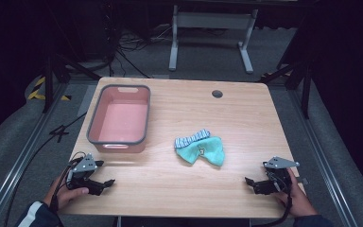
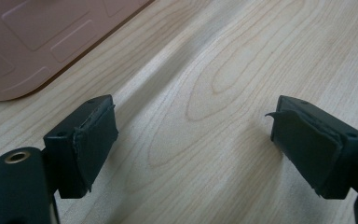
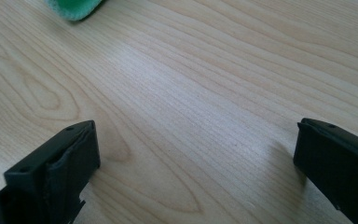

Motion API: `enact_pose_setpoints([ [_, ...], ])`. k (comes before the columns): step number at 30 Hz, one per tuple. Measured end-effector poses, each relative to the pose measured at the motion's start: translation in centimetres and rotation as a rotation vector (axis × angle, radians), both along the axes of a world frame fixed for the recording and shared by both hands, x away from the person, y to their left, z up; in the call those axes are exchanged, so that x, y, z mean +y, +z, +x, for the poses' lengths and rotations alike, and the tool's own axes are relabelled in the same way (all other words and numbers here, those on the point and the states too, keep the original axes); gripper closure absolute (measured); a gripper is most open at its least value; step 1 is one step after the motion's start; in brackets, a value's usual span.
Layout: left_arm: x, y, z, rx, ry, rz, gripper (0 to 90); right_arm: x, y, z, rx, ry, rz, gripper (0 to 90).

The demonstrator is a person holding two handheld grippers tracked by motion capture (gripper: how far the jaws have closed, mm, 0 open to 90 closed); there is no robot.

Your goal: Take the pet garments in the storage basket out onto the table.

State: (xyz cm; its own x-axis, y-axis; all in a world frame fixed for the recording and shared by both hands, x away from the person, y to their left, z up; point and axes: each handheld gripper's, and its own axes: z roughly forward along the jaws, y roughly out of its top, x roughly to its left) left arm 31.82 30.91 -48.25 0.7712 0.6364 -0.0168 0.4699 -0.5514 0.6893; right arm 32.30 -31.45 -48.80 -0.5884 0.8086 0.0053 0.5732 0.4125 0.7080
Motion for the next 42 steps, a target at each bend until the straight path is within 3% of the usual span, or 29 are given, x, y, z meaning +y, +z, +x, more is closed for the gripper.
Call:
enact_pose_setpoints([
  [42,-0.14,-0.04,0.10,0.005,0.002,0.001,12.7,-0.05,0.00,-0.05,-0.001,0.004,0.002,0.5],
])
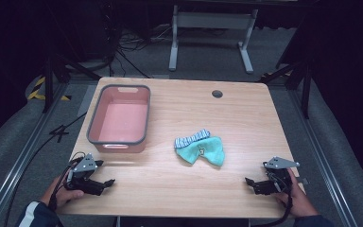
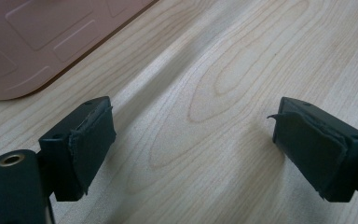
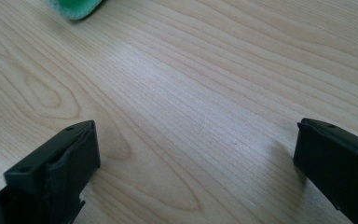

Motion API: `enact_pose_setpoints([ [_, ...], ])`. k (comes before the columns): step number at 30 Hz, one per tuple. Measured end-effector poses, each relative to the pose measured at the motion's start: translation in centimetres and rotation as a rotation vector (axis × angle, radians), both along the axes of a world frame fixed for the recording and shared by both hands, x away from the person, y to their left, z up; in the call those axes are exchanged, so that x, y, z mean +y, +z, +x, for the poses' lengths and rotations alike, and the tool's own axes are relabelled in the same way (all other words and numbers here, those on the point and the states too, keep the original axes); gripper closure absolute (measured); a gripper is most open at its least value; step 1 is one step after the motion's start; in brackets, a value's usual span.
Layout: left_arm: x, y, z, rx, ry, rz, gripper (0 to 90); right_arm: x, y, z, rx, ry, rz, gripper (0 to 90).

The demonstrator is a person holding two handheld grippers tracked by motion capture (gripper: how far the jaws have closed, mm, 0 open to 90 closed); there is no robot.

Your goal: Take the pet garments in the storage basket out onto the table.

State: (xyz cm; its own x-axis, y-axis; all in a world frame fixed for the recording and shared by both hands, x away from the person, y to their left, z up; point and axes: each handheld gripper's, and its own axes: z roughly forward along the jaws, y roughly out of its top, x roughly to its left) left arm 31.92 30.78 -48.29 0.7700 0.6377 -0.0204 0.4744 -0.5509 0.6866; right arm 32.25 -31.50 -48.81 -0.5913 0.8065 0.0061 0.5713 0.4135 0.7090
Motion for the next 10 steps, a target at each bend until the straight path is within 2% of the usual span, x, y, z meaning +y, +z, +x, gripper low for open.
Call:
enact_pose_setpoints([
  [10,-0.12,0.00,0.06,-0.002,0.007,0.004,11.4,-0.01,0.00,0.03,0.000,0.003,-0.001,0.4],
])
